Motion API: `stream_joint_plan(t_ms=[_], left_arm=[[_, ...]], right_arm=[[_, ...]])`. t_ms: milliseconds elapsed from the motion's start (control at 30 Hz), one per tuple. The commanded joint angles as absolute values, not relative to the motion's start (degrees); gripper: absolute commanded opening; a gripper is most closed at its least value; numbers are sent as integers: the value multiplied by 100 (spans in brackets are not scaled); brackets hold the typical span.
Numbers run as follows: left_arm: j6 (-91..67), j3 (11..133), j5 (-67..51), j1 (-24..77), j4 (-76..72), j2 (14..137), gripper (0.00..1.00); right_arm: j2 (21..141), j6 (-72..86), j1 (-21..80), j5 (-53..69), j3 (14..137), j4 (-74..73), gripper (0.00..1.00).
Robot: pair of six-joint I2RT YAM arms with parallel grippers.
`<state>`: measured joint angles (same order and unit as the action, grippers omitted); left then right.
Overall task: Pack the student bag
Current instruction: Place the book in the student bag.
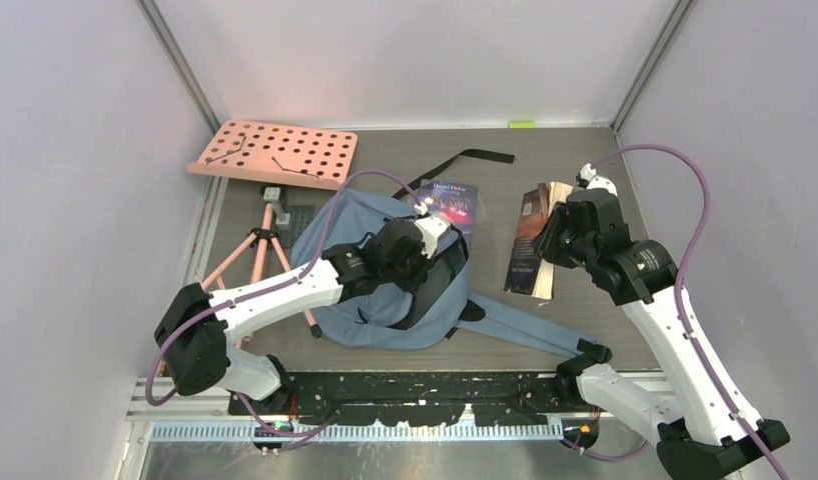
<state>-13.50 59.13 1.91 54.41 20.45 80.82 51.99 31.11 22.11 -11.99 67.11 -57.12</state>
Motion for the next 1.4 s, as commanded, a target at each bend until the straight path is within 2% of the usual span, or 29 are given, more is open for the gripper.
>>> stream_joint_plan(t_ms=[0,133,200,367,600,933,1167,1367], left_arm=[[-1223,6320,777,5451,2103,7512,0],[-965,6712,952,5420,2280,6769,0],[-847,7006,838,5373,2626,6664,0],[-608,7439,554,5337,3183,6698,0],[-465,7799,32,5293,3538,6829,0],[-414,7754,-561,5035,3552,6844,0],[-535,7532,-730,4929,3251,6662,0],[-757,7356,-861,4887,3065,6505,0]], right_arm=[[4970,4087,2247,-512,6719,-4768,1],[4852,5276,2278,711,6039,-3636,1],[4762,5877,2385,944,5484,-2988,1],[4577,6945,2784,725,4809,-1796,1],[4843,7426,3447,234,4313,-825,1],[6212,7544,4541,-333,4308,335,1],[7405,7387,4680,-597,4442,1750,1],[8301,7343,4759,-1279,4438,1877,1]])
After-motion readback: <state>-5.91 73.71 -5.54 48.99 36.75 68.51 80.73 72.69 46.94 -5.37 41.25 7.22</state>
